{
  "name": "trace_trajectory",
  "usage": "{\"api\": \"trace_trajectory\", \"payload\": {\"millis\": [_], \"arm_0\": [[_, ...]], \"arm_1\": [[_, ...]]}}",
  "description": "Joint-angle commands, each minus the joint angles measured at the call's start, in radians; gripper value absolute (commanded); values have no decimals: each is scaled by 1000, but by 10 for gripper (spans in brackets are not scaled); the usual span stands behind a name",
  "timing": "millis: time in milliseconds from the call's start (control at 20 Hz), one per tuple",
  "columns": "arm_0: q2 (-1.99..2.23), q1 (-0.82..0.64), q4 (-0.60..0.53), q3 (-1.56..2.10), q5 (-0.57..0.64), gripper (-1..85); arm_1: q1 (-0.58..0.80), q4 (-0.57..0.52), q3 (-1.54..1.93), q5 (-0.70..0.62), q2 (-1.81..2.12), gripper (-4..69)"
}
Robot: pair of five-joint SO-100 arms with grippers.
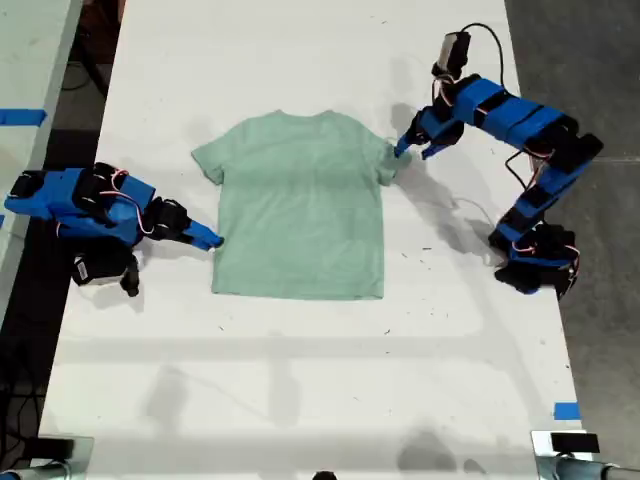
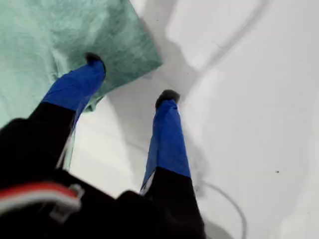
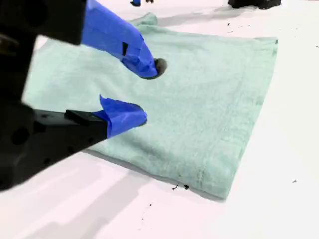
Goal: Fold t shirt
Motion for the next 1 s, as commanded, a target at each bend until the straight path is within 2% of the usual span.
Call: {"api": "trace_trajectory", "payload": {"millis": [0, 50, 100, 200, 300, 400, 500, 600, 750, 900, 950], "arm_0": [[5, -9, 0, -12, -2, 115], [5, -9, 0, -12, -2, 115], [5, -9, 0, -12, -2, 115], [5, -9, 0, -12, -2, 115], [5, -9, 0, -12, -2, 115], [5, -9, 0, -12, -2, 115], [5, -9, 0, -12, -2, 115], [5, -9, 0, -12, -2, 115], [5, -9, 0, -12, -2, 115], [5, -9, 0, -12, -2, 115], [5, -9, 0, -12, -2, 115]], "arm_1": [[9, -57, -80, -9, -86, 198], [5, -74, -75, -6, -115, 153], [2, -78, -75, -5, -150, 12], [0, -64, -83, -2, -178, 15], [-29, -57, -80, 0, -40, 15], [-135, -25, -179, -21, 86, 15], [-304, 3, -368, -55, 92, 15], [-457, -69, -482, -81, 58, 15], [-565, -178, -528, -84, -32, 15], [-586, -181, -569, -75, -129, 19], [-591, -183, -575, -72, -138, 205]]}}
